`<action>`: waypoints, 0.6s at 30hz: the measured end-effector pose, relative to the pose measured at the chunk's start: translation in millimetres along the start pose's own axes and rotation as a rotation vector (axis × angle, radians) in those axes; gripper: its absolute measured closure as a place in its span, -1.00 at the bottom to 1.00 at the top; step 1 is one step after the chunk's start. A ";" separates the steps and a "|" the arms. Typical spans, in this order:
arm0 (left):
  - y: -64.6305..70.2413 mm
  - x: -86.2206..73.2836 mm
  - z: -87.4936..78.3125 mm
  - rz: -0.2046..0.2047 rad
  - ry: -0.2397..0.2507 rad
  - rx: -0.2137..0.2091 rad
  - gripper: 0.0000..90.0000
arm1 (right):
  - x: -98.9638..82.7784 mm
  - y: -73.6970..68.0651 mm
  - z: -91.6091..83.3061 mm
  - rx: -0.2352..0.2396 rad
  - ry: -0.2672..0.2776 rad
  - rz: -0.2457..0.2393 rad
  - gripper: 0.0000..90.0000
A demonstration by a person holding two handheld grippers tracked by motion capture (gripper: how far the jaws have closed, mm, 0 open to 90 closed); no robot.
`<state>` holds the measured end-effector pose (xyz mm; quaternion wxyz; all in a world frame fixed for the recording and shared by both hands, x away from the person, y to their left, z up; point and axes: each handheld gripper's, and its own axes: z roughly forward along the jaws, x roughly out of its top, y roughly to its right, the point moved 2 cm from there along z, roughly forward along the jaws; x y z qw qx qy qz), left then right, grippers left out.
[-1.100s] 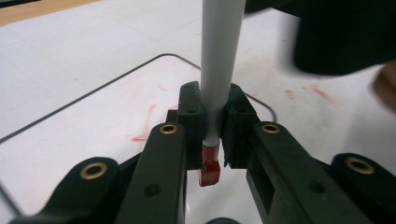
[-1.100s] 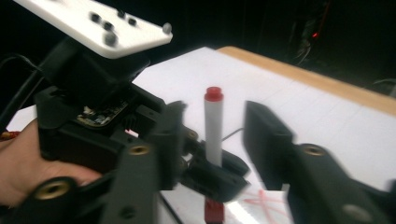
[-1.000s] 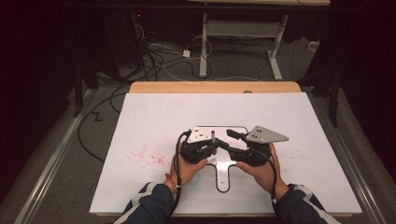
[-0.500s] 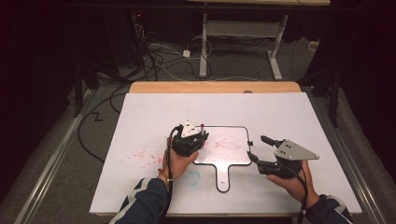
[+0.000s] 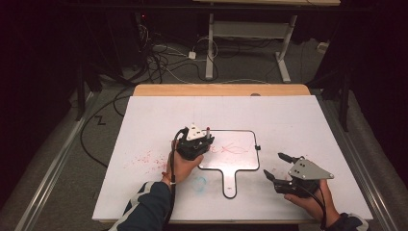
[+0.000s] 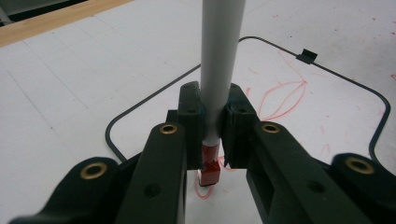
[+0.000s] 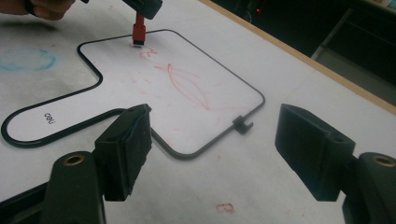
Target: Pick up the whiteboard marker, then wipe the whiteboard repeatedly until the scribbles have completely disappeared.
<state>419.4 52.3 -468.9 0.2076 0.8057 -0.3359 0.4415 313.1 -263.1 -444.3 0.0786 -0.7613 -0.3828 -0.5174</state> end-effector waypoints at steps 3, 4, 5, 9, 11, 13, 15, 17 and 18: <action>-2.2 -1.4 1.8 -0.023 0.006 0.000 0.74 | -1.8 -1.1 1.5 -0.003 -0.012 -0.009 -0.38; -2.4 -1.8 2.7 -0.024 0.002 -0.001 0.74 | -2.4 -1.4 2.0 -0.001 -0.016 -0.008 -0.38; -2.5 -2.2 3.5 -0.024 -0.001 -0.001 0.74 | -2.7 -1.6 2.4 0.001 -0.019 -0.009 -0.38; -3.0 -2.2 4.7 -0.023 0.003 0.014 0.74 | -2.5 -2.2 5.0 0.000 -0.024 -0.013 -0.38; -3.9 -2.1 5.2 -0.012 0.003 0.027 0.74 | -1.6 -2.9 6.7 -0.001 -0.023 -0.021 -0.38; -5.6 -1.5 5.9 0.006 0.003 0.060 0.74 | -1.4 -4.1 8.6 0.005 -0.024 -0.025 -0.38; -8.6 -1.4 6.1 0.023 -0.001 0.082 0.74 | -2.4 -6.2 10.0 0.013 -0.032 -0.032 -0.38; -11.1 -1.5 7.6 0.001 0.010 0.080 0.75 | -3.5 -8.0 10.4 0.015 -0.040 -0.047 -0.39; -10.5 -1.5 8.8 -0.005 0.016 0.070 0.75 | -3.8 -8.9 10.1 0.015 -0.043 -0.052 -0.39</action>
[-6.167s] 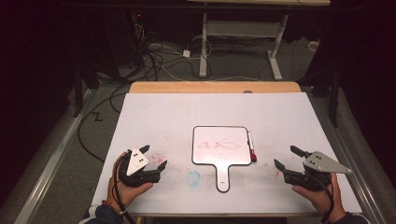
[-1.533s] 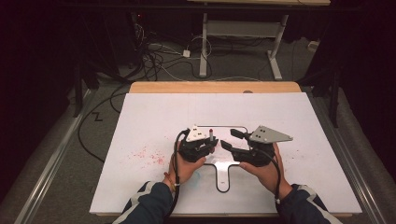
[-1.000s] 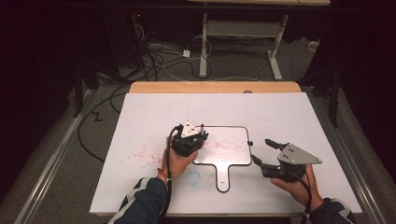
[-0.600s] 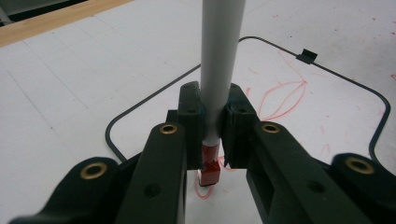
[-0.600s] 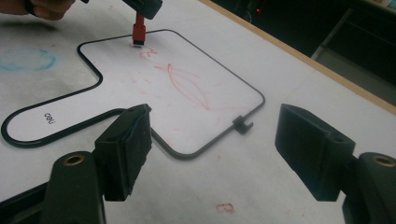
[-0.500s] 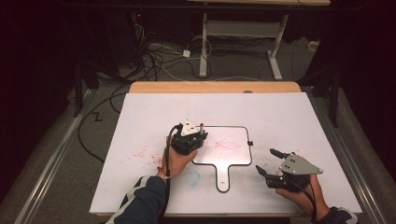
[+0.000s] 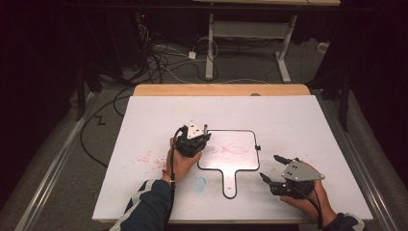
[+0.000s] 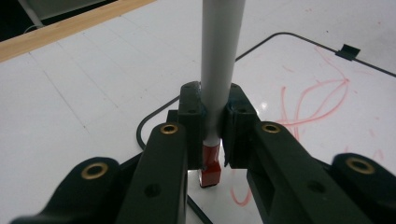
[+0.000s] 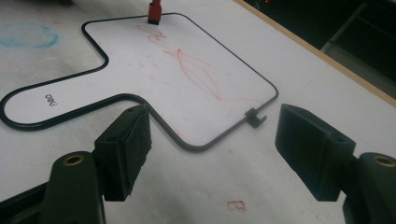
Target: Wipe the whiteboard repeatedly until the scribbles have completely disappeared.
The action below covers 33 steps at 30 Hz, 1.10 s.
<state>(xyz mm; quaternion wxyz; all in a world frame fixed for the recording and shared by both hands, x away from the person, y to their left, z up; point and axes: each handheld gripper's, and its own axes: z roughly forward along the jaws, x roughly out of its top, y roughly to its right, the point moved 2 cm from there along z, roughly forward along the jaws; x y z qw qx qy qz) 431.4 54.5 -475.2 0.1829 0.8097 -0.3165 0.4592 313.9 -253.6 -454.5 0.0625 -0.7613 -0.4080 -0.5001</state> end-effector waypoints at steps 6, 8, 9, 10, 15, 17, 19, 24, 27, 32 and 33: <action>25.1 5.9 10.1 0.039 0.002 -0.079 0.75 | -1.5 -2.2 -2.7 0.003 -0.007 -0.013 -0.40; 33.0 6.9 11.3 0.067 0.000 -0.084 0.75 | -2.0 -1.5 -3.6 0.002 -0.008 -0.004 -0.40; 34.7 7.4 11.1 0.082 -0.005 -0.080 0.75 | -2.0 -1.6 -4.1 0.001 -0.008 -0.002 -0.40; 34.1 7.5 10.7 0.086 -0.008 -0.079 0.75 | -1.9 -1.9 -4.5 0.002 -0.007 -0.002 -0.40; 15.0 5.5 8.5 0.043 -0.001 -0.024 0.75 | -2.5 -2.5 -6.5 -0.003 -0.006 -0.010 -0.41; 11.3 5.3 8.0 0.048 0.004 -0.026 0.75 | -2.4 -2.3 -7.3 -0.006 -0.005 -0.013 -0.41; 15.6 4.7 6.9 0.031 -0.006 -0.030 0.75 | -1.9 -2.1 -7.6 -0.005 -0.002 -0.011 -0.41; 40.6 6.2 8.0 0.077 -0.017 -0.085 0.75 | -0.7 -3.8 -6.2 0.004 -0.002 -0.018 -0.41; 44.6 6.7 7.9 0.104 -0.021 -0.078 0.75 | -1.2 -4.1 -4.7 0.007 -0.005 -0.018 -0.41; 25.1 2.5 0.2 0.035 -0.034 -0.032 0.75 | -1.4 -3.0 -4.7 0.003 -0.008 -0.020 -0.41; 22.3 1.8 -1.6 0.028 -0.038 -0.022 0.75 | -1.4 -2.7 -4.6 0.002 -0.008 -0.020 -0.41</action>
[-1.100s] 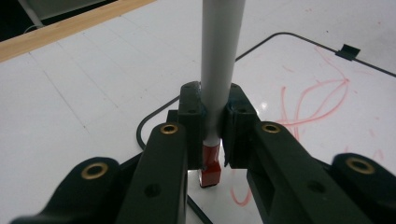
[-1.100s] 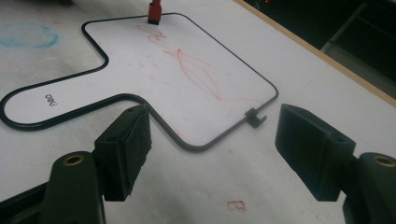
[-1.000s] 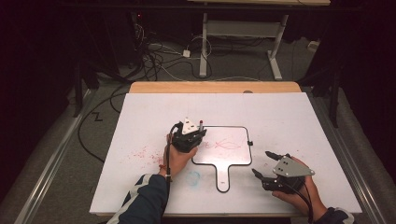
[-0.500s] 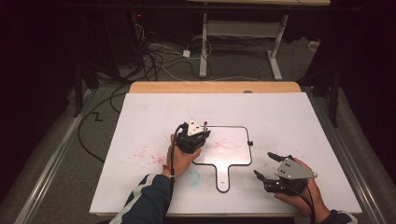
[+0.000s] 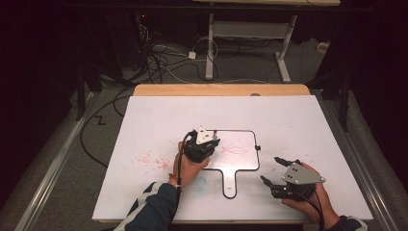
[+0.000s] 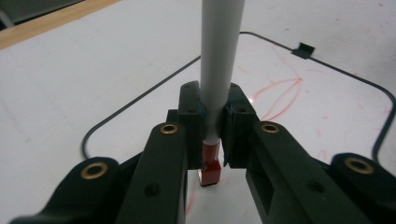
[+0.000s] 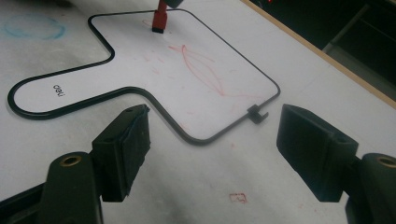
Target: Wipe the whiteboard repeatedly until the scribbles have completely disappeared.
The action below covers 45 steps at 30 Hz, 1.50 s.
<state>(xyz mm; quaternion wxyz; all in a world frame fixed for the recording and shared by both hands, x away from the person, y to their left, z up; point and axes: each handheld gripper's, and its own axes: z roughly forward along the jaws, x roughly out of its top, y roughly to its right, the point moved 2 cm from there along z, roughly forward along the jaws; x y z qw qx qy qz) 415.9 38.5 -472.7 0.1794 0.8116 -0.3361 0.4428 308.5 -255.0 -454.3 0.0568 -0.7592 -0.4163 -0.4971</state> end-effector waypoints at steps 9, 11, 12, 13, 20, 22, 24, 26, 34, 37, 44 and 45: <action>-2.1 -2.3 -7.9 0.005 -0.040 0.084 0.75 | -0.2 0.6 0.5 -0.008 -0.008 -0.005 -0.41; -3.8 -4.4 -9.8 -0.019 -0.031 0.090 0.75 | -0.2 0.6 0.9 -0.008 -0.009 -0.006 -0.41; -3.1 -4.9 -10.3 -0.021 -0.029 0.097 0.75 | -0.2 0.5 1.3 -0.006 -0.011 -0.006 -0.41; -1.4 -5.1 -10.5 -0.014 -0.032 0.103 0.75 | -0.2 0.3 1.5 -0.005 -0.011 -0.008 -0.41; 25.9 0.3 3.2 -0.001 0.016 0.056 0.75 | 0.6 -0.3 0.7 -0.011 -0.015 -0.012 -0.42; 33.3 2.8 6.6 0.032 0.015 0.053 0.75 | 0.4 -0.5 0.6 -0.009 -0.015 -0.010 -0.42; 32.7 2.7 6.1 0.037 0.013 0.051 0.75 | -0.1 -1.0 0.2 -0.007 -0.017 -0.011 -0.41; 25.8 1.1 3.5 0.023 0.009 0.059 0.75 | -0.7 -1.0 0.0 -0.004 -0.017 -0.013 -0.42; -9.4 -8.0 -11.2 -0.052 -0.012 0.138 0.75 | -1.5 -0.2 -0.8 -0.016 -0.021 -0.018 -0.41; -8.6 -9.1 -12.2 -0.082 -0.002 0.110 0.75 | -1.2 0.1 0.0 -0.015 -0.021 -0.015 -0.41; 35.4 -4.2 -1.2 0.005 0.029 0.021 0.75 | -0.2 -0.9 1.3 -0.011 -0.021 -0.018 -0.41; 40.5 -2.6 1.2 0.023 0.031 0.014 0.75 | -0.3 -1.3 1.4 -0.009 -0.022 -0.017 -0.41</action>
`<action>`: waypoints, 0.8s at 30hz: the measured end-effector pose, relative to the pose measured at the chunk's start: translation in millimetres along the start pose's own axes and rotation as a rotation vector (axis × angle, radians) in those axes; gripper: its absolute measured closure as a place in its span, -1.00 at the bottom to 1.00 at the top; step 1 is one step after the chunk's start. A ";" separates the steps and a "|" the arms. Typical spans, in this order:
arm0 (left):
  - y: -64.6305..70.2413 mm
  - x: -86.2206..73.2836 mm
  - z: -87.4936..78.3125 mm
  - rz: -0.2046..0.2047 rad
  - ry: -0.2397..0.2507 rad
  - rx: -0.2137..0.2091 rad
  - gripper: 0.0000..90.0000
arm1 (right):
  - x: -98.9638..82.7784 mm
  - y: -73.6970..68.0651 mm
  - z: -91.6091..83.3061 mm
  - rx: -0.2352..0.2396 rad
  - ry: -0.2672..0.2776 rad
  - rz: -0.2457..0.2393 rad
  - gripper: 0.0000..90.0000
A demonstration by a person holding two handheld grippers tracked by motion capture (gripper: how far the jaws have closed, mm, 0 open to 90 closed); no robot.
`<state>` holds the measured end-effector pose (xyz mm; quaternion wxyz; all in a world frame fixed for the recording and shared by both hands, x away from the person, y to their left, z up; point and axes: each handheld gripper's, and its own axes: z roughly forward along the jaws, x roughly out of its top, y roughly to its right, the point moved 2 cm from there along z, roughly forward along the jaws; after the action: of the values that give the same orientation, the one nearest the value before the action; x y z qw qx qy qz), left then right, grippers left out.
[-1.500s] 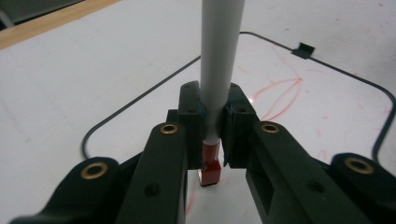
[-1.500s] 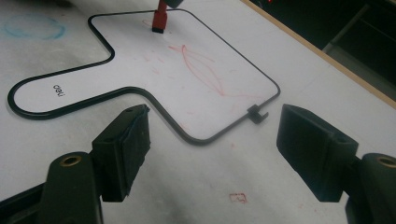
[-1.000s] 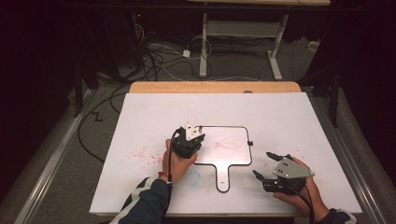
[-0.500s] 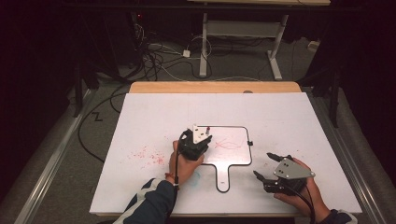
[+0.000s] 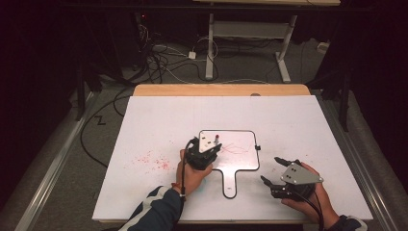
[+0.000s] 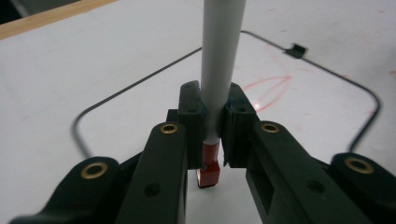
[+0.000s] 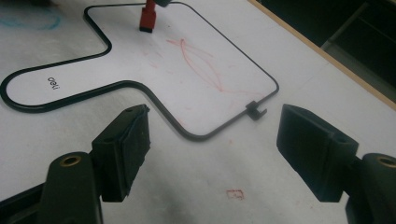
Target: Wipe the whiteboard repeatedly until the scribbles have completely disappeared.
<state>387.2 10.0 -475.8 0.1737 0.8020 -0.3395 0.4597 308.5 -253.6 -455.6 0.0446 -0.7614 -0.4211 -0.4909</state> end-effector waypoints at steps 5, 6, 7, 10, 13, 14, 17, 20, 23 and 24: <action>5.3 9.0 13.8 0.025 0.007 -0.039 0.75 | -0.7 -0.4 0.2 0.005 -0.001 -0.001 -0.41; 2.9 10.5 16.3 0.033 0.007 -0.033 0.75 | -0.9 -0.4 0.4 0.005 -0.002 -0.002 -0.41; -1.1 11.7 18.5 0.034 0.007 -0.031 0.75 | -1.0 -0.4 0.3 0.004 -0.003 -0.002 -0.41; -17.7 12.7 20.6 0.013 0.000 -0.016 0.75 | -1.5 -0.3 -0.5 0.001 -0.005 0.000 -0.41; -34.6 11.3 20.8 -0.011 0.004 0.017 0.75 | -2.5 0.5 -1.5 -0.002 -0.006 0.000 -0.41; -39.3 10.9 21.3 -0.018 0.007 0.022 0.75 | -2.9 0.9 -1.5 -0.004 -0.007 0.003 -0.41; -46.5 10.3 23.9 -0.055 0.033 0.021 0.75 | -3.6 0.7 -1.8 -0.006 -0.010 0.000 -0.41; -34.4 12.2 26.4 -0.056 0.031 -0.011 0.75 | -3.2 0.1 -2.3 -0.006 -0.010 -0.003 -0.41; -14.0 17.7 31.5 -0.009 0.020 -0.058 0.75 | -3.3 -0.2 -1.3 -0.004 -0.013 -0.004 -0.41; -7.5 19.7 33.7 0.007 0.018 -0.070 0.75 | -3.4 -0.4 -1.0 -0.004 -0.015 -0.006 -0.41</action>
<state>420.1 -12.1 -476.0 0.2030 0.7901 -0.3565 0.4555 307.0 -255.8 -457.9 0.0384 -0.7640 -0.4226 -0.4860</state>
